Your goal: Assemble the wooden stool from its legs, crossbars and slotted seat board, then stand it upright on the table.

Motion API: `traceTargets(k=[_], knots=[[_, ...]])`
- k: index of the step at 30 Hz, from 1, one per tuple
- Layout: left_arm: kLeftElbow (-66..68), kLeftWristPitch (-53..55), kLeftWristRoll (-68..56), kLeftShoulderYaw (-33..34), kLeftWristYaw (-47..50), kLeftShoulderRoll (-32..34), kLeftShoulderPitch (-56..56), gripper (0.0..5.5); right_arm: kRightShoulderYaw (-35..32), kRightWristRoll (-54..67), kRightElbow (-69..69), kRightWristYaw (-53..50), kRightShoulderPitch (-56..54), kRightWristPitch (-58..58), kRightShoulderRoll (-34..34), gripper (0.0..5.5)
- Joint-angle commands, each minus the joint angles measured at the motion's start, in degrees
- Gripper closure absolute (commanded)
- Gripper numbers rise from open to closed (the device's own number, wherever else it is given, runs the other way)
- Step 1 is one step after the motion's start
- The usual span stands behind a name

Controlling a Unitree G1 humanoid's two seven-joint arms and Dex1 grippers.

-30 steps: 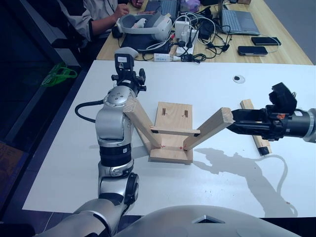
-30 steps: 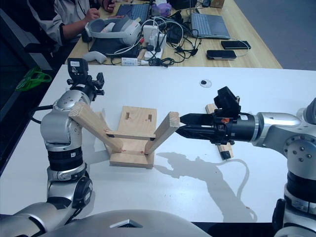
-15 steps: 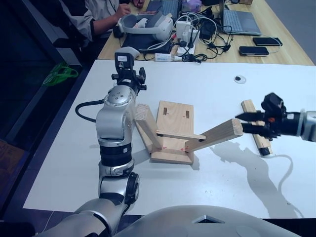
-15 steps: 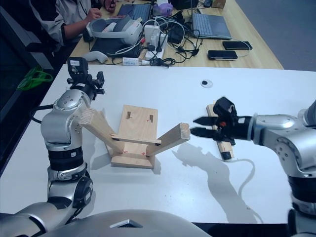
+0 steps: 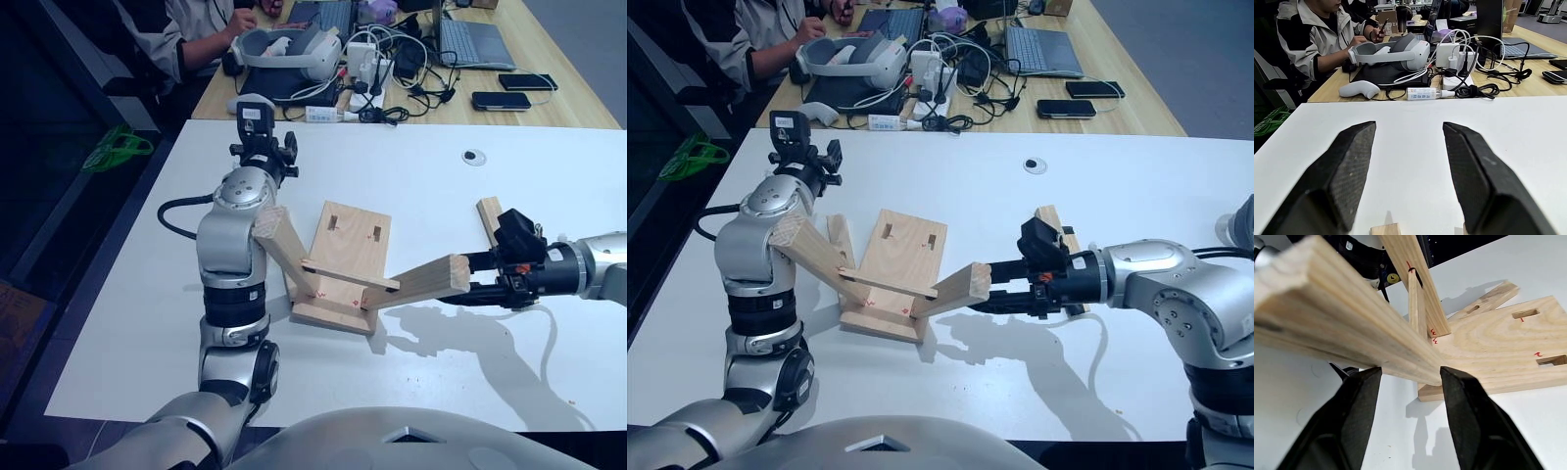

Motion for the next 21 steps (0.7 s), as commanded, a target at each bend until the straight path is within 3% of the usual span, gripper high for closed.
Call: traceTargets(k=[1, 11, 16, 21], knots=[[0.34, -0.25, 0.02, -0.74, 0.16, -0.43, -0.89, 2.97, 0.88, -0.85, -0.37, 0.87, -1.01, -1.31, -0.38, 2.95], [0.49, -0.21, -0.15, -0.87, 0.09, -0.56, -0.97, 2.97, 4.42, -2.99, -2.51, -2.68, -2.77, -3.12, 2.52, 1.41], [0.38, -0.17, -0.17, -0.77, 0.20, -0.71, -0.81, 2.97, 6.30, -7.49, 0.13, -7.24, -5.39, -3.63, 4.34, 1.41], [-2.23, -0.07, -0.60, -0.70, -0.66, -0.35, 2.62, 2.97, 3.35, -11.54, 5.38, -7.15, -5.85, -5.11, 1.35, 1.41]])
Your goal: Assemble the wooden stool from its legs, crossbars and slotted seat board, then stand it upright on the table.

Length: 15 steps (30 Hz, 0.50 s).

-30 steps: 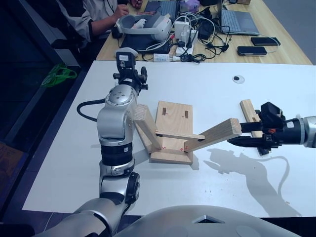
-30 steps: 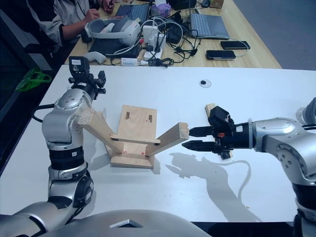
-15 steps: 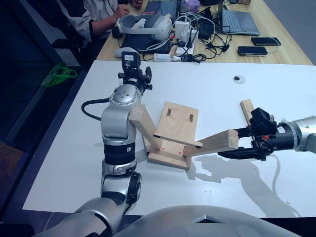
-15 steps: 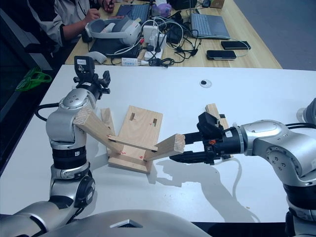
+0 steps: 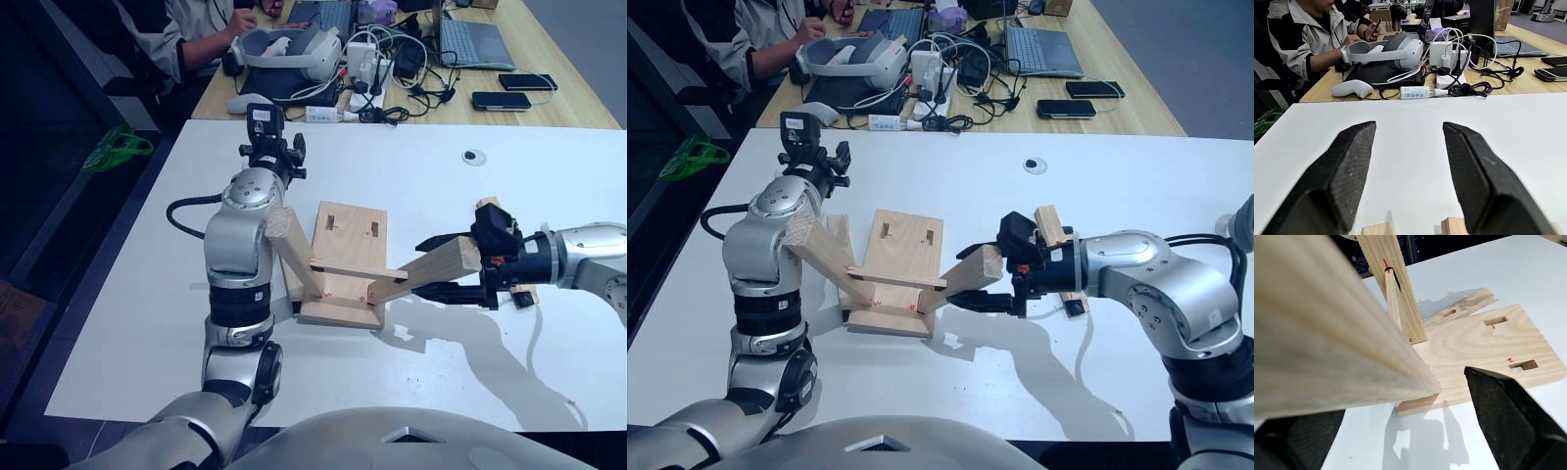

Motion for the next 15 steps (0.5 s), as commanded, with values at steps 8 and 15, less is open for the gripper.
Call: traceTargets(k=[8, 15], knots=[[-6.30, 0.34, -0.08, 1.07, -2.09, 2.46, 8.81, 2.97, -1.34, -9.29, 10.82, -4.38, -2.70, -5.42, 0.83, 1.41], [-5.68, 0.16, 0.03, -0.06, -2.11, 2.13, 8.21, 2.97, -1.01, -20.79, 22.63, -17.93, -9.12, -10.14, 8.54, 1.41]])
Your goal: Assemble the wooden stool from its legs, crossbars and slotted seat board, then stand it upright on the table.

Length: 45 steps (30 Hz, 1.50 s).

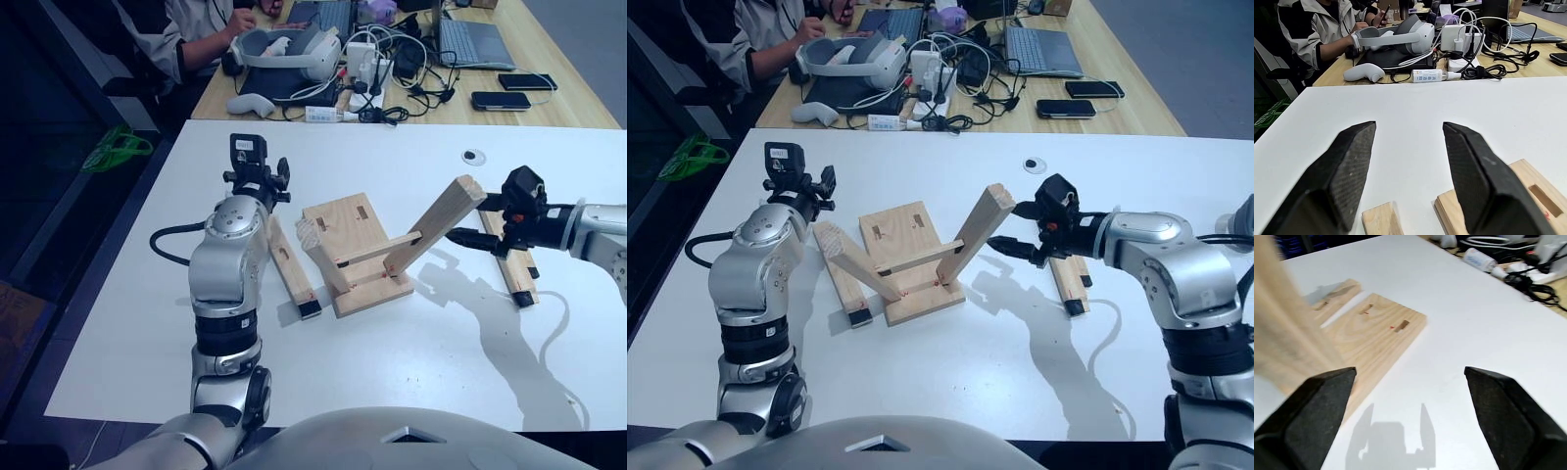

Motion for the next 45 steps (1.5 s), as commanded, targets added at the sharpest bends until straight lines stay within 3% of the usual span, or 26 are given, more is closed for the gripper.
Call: traceTargets(k=[1, 3, 7, 12, 15, 19, 22, 24, 35, 45], knots=[[0.35, 0.16, 0.01, -0.91, -0.06, -0.09, -0.60, 2.97, -0.47, -4.98, 4.59, -5.91, -3.59, -2.33, 3.28, 1.41], [0.31, 0.11, -0.01, -0.95, 0.00, -0.09, -0.37, 2.97, -4.03, -3.63, 4.93, -9.14, -6.23, -1.61, 6.23, 1.41], [0.55, -0.16, 0.04, -1.00, 0.17, -0.13, -0.18, 2.97, -15.90, 9.94, -1.32, -21.74, -18.66, 6.34, 18.83, 1.41], [0.80, -0.61, 0.11, -0.97, 0.41, -0.35, -0.31, 2.97, -18.85, 18.76, -6.72, -30.08, -27.58, 11.78, 24.79, 1.41], [0.59, -0.64, 0.11, -0.94, 0.37, -0.31, -0.26, 2.97, -15.99, 20.11, -10.02, -29.73, -26.54, 16.75, 21.64, 1.41], [0.59, -0.85, 0.21, -0.82, 0.56, -0.46, 0.10, 2.97, -17.68, 28.22, -13.48, -25.61, -21.35, 25.48, 17.56, 1.41], [1.22, -1.36, 0.18, -0.60, 0.99, -0.95, -0.53, 2.97, -9.10, 31.40, -21.74, -12.75, -3.45, 31.88, 4.59, 1.41], [1.61, -1.64, 0.12, -0.38, 1.41, -1.30, -0.83, 2.97, -4.86, 27.75, -22.14, -10.25, 2.11, 30.25, 0.64, 1.41], [2.65, -2.38, -0.05, -0.48, 2.02, -2.05, -1.68, 2.97, -3.55, 16.50, -8.78, -12.36, -10.60, 16.39, 7.07, 1.41], [3.03, -2.94, -0.03, -0.27, 2.38, -2.40, -2.09, 2.97, -2.62, 11.49, -5.39, -10.99, -10.32, 13.30, 7.05, 1.41]])
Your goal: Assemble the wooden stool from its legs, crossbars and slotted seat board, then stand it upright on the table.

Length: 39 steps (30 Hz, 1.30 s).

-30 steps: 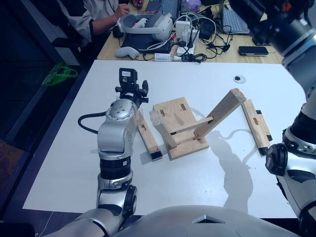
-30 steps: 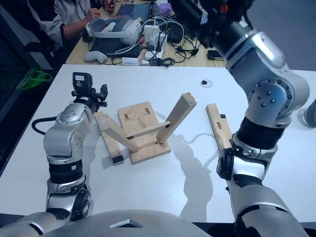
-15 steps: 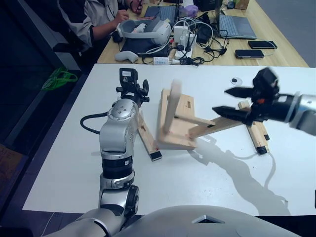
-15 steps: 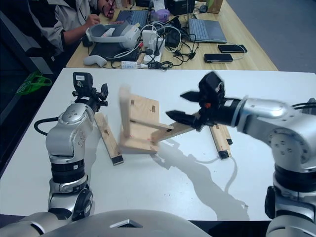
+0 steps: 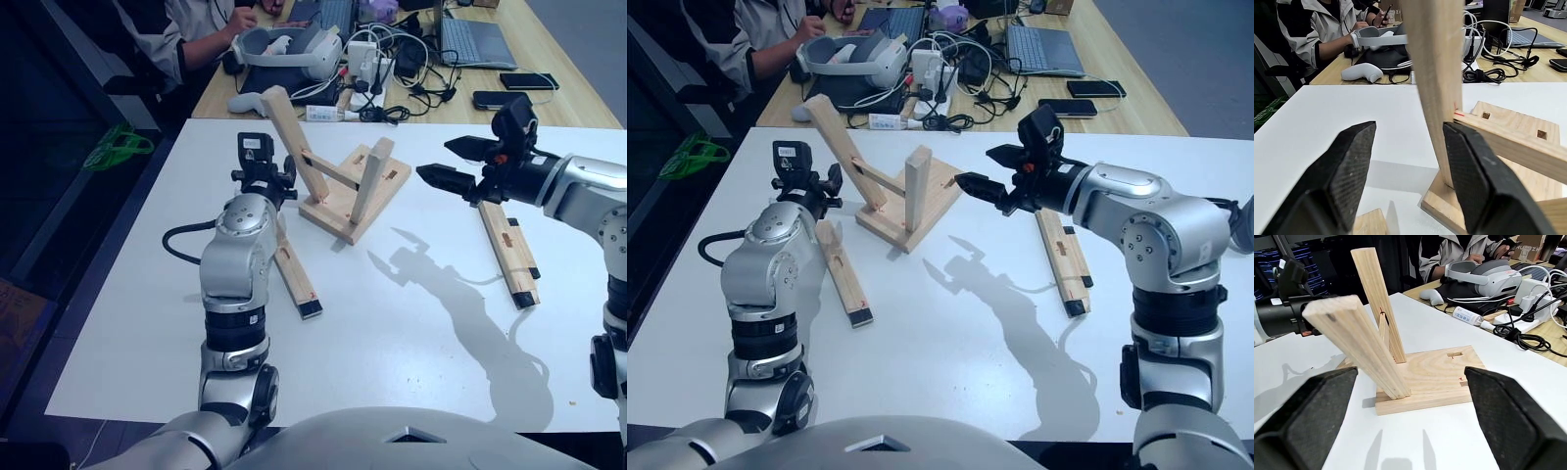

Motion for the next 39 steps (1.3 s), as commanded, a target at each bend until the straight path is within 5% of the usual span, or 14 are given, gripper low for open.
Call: traceTargets(k=[1, 9, 15, 25, 31, 39], knots=[[0.44, -0.28, -0.04, -0.05, 0.22, -0.18, -1.04, 2.97, 1.13, -3.71, 3.09, 0.35, 0.29, -2.49, 0.25, 1.41], [3.99, -1.97, -0.40, -0.82, -0.14, -1.26, -3.57, 2.97, 9.31, -20.03, 35.88, -0.68, -8.33, -26.86, 17.12, 1.41], [24.66, -12.66, -0.24, -0.59, -1.94, -0.20, -14.56, 2.97, 10.40, -26.00, 55.14, 3.73, -14.84, -40.78, 25.82, 1.41], [60.22, -32.06, -4.30, 0.68, -17.06, 2.40, -35.69, 2.97, 13.53, -23.99, 43.40, 16.25, -10.67, -32.82, 31.32, 1.41], [68.33, -36.89, -6.34, 3.44, -21.66, 5.83, -38.93, 2.97, 11.73, -27.48, 44.59, 19.27, -14.71, -35.23, 23.80, 1.41], [42.60, -22.36, -11.02, 6.09, -24.67, 13.85, -23.67, 2.97, 11.14, -37.48, 74.62, 21.82, -24.18, -50.42, 14.09, 1.41]])
